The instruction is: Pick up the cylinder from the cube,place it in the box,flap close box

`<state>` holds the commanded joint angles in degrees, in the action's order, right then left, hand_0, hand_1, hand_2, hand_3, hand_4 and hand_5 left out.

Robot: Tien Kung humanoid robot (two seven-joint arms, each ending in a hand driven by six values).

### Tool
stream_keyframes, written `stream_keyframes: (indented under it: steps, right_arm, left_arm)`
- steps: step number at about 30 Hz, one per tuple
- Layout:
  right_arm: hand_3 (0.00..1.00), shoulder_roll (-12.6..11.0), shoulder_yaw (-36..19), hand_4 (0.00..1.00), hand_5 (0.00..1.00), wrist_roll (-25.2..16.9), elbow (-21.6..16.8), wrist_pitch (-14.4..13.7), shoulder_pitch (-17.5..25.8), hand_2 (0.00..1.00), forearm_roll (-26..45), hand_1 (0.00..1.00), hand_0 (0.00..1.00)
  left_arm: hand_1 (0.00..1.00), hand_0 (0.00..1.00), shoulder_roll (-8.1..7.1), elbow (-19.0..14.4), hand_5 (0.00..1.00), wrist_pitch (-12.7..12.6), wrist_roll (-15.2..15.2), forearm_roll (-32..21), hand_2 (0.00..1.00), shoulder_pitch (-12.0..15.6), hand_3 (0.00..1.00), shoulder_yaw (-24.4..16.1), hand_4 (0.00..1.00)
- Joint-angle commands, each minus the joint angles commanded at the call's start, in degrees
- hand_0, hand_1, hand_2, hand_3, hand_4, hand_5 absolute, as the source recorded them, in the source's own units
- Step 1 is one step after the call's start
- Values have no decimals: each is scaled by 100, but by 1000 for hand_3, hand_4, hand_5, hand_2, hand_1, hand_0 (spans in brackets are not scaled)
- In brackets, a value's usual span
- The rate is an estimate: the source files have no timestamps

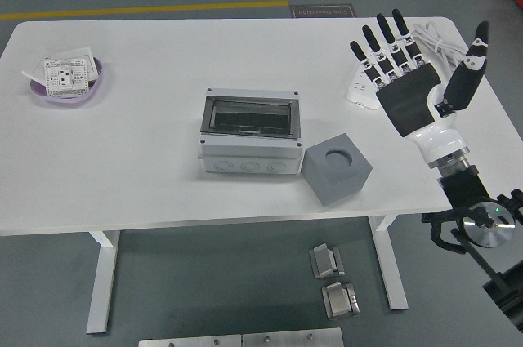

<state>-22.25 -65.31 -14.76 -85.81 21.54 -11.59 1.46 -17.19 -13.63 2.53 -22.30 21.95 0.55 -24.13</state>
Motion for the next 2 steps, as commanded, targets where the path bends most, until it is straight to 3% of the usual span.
stream_keyframes:
  steps: [2]
  right_arm:
    - [998, -5, -17, 998, 998, 29, -5, -57, 1, 980, -5, 906, 964]
  left_arm:
    - [781, 776, -1, 2, 570, 0, 0, 0, 755, 1, 867, 2, 744]
